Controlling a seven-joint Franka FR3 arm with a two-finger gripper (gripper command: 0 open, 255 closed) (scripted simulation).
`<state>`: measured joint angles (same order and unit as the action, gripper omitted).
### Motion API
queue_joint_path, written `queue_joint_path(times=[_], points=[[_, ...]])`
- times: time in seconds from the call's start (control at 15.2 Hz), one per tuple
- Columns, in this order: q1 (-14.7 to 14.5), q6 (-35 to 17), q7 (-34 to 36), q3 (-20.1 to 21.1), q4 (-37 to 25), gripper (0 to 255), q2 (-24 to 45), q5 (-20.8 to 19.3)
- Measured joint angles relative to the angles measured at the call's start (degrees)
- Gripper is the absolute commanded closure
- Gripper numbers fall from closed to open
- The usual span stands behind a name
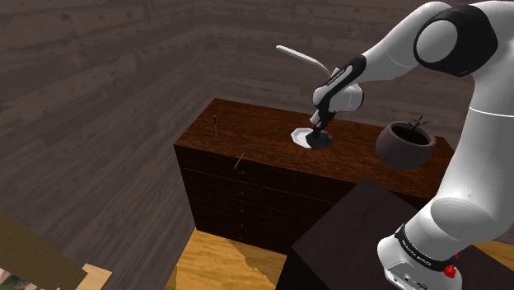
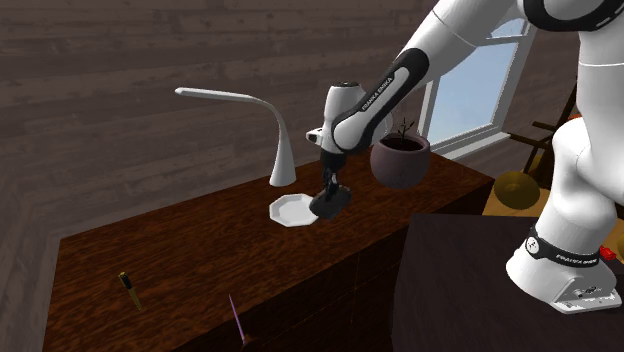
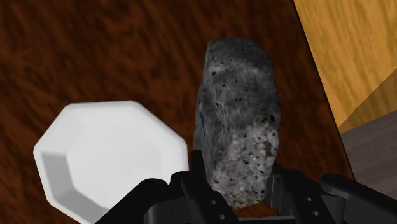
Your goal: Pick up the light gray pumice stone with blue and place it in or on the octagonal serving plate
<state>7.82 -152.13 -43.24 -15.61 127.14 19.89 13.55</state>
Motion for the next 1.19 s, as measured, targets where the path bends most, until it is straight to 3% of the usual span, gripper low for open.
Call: queue_joint_path(times=[0.79, 1.19], points=[[8.3, 17.0, -3.5, 1.0, -35.7, 255, 19.4, 1.8], [9.0, 15.6, -3.9, 1.7, -37.8, 255, 23.0, 2.5]])
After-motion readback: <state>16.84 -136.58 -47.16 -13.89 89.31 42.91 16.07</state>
